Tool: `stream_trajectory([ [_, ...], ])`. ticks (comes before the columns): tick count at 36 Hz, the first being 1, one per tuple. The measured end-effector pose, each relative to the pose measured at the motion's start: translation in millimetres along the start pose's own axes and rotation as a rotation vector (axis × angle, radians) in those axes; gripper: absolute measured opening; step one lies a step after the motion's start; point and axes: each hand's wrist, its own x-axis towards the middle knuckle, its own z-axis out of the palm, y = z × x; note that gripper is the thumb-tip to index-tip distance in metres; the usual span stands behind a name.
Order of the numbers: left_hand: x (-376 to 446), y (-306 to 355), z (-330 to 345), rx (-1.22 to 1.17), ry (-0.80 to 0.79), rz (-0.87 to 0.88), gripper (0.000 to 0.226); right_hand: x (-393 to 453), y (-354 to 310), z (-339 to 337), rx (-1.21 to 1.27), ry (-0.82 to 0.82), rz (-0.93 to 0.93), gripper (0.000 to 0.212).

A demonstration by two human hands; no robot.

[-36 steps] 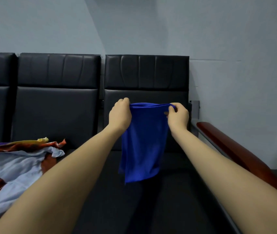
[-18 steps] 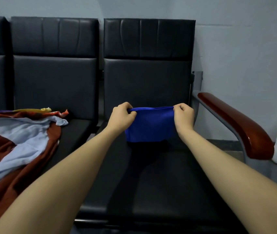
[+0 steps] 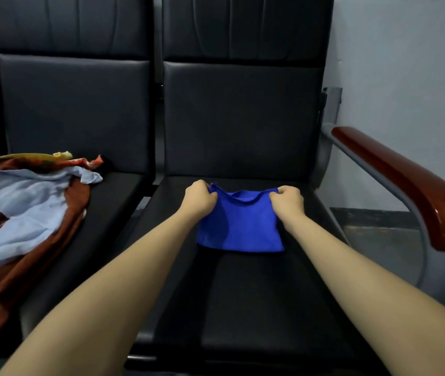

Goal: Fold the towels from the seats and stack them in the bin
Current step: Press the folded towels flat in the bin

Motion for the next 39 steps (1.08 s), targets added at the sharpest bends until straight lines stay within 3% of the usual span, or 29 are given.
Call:
stream_trajectory([
  [8,28,-22,24,0.034,-0.047,-0.138,0.015,17,21,26,-0.169,-0.101,-0.005,0.014],
  [13,40,-24,30,0.007,0.019,-0.15,0.025,30,27,32,-0.11,-0.018,-0.018,0.014],
  [18,53,-17,28,-0.033,0.103,-0.11,0.025,40,25,36,-0.039,0.058,-0.075,0.03],
  [22,52,-14,34,0.238,0.101,-0.129,0.033,45,26,41,-0.242,-0.024,-0.075,0.04],
  [26,43,-21,45,0.454,0.219,0.104,0.037,49,34,43,-0.401,-0.044,-0.116,0.034],
  [30,35,-22,54,0.46,0.067,0.271,0.036,43,36,40,-0.374,-0.113,-0.229,0.018],
  [35,27,-29,61,0.644,-0.11,0.225,0.045,33,37,37,-0.554,-0.166,-0.399,0.058],
  [37,21,-29,60,0.636,-0.144,0.173,0.048,30,37,34,-0.61,-0.17,-0.464,0.06],
  [39,15,-27,59,0.63,-0.186,0.144,0.049,29,37,32,-0.654,-0.212,-0.486,0.048],
])
